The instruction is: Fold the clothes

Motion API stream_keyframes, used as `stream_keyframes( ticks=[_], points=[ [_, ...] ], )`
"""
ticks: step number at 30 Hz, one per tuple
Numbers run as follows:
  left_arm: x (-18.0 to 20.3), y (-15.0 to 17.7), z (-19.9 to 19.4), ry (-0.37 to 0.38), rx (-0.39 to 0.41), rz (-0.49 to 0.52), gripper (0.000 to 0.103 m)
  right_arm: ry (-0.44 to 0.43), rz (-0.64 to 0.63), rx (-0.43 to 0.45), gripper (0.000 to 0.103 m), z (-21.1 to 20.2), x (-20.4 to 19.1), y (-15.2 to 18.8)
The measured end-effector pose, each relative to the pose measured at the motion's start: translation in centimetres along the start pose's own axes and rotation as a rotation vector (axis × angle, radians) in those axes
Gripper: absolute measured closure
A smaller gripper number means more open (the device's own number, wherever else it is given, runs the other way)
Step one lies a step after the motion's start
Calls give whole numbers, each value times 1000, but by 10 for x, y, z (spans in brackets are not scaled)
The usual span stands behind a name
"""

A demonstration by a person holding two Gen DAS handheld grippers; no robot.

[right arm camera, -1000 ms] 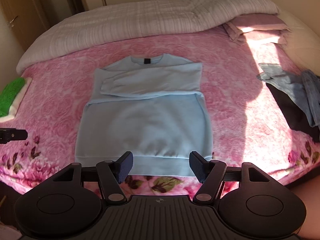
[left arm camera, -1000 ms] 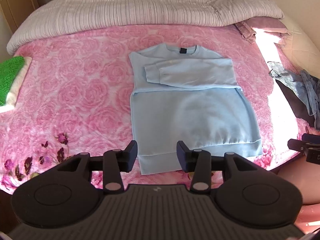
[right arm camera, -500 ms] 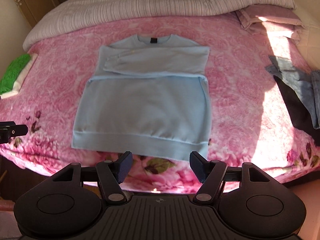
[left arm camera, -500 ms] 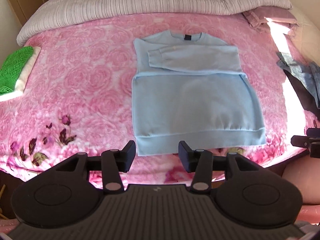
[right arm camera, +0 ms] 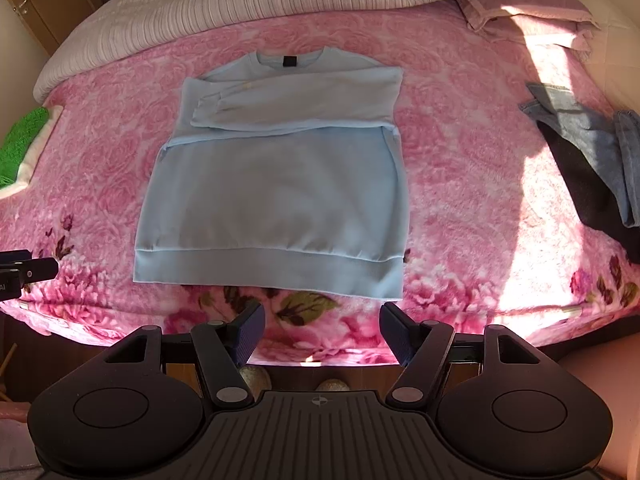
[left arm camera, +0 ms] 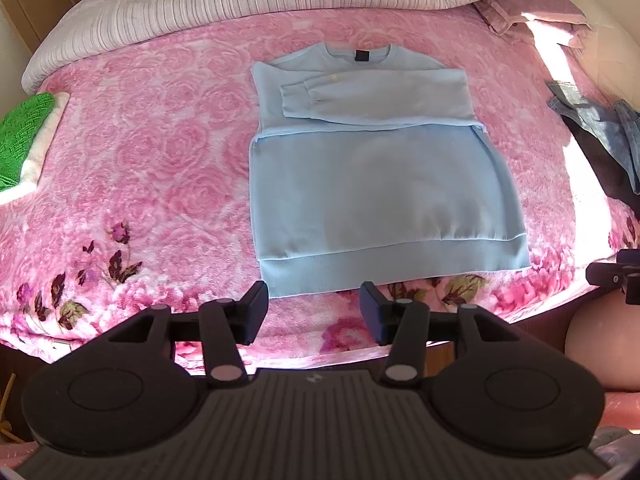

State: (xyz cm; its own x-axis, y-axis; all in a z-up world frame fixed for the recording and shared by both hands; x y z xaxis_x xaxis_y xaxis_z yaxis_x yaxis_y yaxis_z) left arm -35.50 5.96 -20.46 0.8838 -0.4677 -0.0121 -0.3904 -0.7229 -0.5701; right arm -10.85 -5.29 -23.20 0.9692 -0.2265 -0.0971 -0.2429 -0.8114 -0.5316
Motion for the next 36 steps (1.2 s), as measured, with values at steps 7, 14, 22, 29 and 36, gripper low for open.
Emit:
stream_keyframes(
  ticks=[7, 14, 22, 29, 36],
  points=[
    [-5, -3, 3, 8, 4, 10, 55, 6, 3, 5, 36, 2, -6, -2],
    [-11, -7, 6, 19, 3, 22, 55, 14, 10, 6, 36, 5, -13, -6],
    [-23, -12, 12, 34, -1, 30, 55, 28, 6, 10, 36, 8, -27, -12],
    [-37, -15, 17, 39, -3, 34, 55, 31, 1, 12, 36, 15, -40, -17],
    [-48, -12, 29, 75, -16, 10, 54, 37, 4, 25, 36, 21, -46, -19]
  ],
)
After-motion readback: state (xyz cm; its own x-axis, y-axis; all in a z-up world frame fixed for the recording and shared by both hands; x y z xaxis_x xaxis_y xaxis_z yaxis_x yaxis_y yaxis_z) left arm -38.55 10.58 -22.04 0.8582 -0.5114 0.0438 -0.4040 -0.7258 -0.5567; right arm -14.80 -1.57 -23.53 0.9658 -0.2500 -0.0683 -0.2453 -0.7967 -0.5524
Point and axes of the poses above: each gripper's, at about its wrist camera, not at the fingertips, and z roughly the way its jaws point, x to its right, y to its underside, the point moved 8 cm from there along z, roughly the way its jaws point, and after that the axes turned 12 degrees about x, right-handed, at the moved point
